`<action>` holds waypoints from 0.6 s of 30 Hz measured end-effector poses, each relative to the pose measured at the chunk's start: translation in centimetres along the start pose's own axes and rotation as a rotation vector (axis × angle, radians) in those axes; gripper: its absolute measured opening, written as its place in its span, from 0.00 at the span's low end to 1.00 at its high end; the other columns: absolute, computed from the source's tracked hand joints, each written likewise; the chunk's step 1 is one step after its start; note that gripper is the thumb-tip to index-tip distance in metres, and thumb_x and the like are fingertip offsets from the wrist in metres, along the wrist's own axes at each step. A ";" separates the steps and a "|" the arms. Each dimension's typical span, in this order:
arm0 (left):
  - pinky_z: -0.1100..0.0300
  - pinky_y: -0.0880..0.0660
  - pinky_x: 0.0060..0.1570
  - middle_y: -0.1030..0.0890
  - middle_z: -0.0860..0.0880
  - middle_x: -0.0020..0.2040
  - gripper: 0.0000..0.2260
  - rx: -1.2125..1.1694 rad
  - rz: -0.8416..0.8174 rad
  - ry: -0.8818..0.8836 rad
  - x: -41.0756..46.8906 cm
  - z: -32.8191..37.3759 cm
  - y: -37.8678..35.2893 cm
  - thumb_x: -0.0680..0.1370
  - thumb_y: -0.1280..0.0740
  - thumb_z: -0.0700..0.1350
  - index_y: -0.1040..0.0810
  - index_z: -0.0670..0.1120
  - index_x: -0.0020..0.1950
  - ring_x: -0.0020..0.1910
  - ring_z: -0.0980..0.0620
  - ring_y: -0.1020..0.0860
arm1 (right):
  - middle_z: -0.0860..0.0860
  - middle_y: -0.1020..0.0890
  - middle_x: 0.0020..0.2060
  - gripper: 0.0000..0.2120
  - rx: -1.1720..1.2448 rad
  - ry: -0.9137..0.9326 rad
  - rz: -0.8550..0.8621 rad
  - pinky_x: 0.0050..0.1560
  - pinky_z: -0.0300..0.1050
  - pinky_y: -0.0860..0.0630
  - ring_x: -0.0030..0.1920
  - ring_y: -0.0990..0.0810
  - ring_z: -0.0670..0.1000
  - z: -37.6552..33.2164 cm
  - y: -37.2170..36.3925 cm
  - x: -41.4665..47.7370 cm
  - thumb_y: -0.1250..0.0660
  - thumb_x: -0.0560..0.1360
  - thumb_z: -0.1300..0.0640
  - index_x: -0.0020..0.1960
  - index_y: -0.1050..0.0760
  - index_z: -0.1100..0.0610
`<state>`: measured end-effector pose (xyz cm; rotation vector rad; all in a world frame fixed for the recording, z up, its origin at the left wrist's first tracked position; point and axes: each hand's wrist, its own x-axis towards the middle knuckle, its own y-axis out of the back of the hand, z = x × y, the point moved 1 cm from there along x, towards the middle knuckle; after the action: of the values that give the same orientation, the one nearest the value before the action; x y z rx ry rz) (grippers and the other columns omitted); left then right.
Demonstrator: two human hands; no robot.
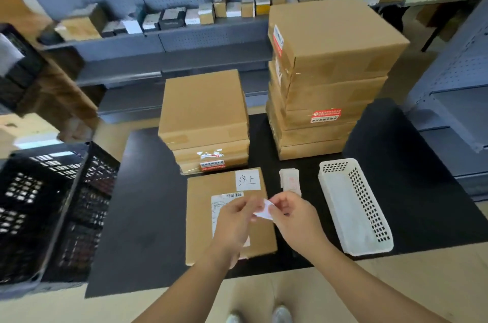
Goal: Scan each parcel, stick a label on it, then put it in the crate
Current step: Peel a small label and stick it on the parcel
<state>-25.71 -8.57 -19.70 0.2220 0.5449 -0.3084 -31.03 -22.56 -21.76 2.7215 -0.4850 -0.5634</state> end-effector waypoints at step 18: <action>0.58 0.28 0.38 0.17 0.50 0.43 0.06 0.159 0.288 0.077 8.1 -3.4 11.8 0.80 0.32 0.47 0.19 0.47 0.46 0.43 0.52 0.21 | 0.44 0.19 0.50 0.03 0.021 -0.105 -0.051 0.46 0.46 0.16 0.51 0.19 0.49 -1.4 -10.3 8.8 0.31 0.79 0.52 0.52 0.22 0.49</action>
<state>-16.73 1.53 -25.43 0.4624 0.5563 -0.0623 -20.13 -16.46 -27.19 2.7409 -0.4506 -0.7218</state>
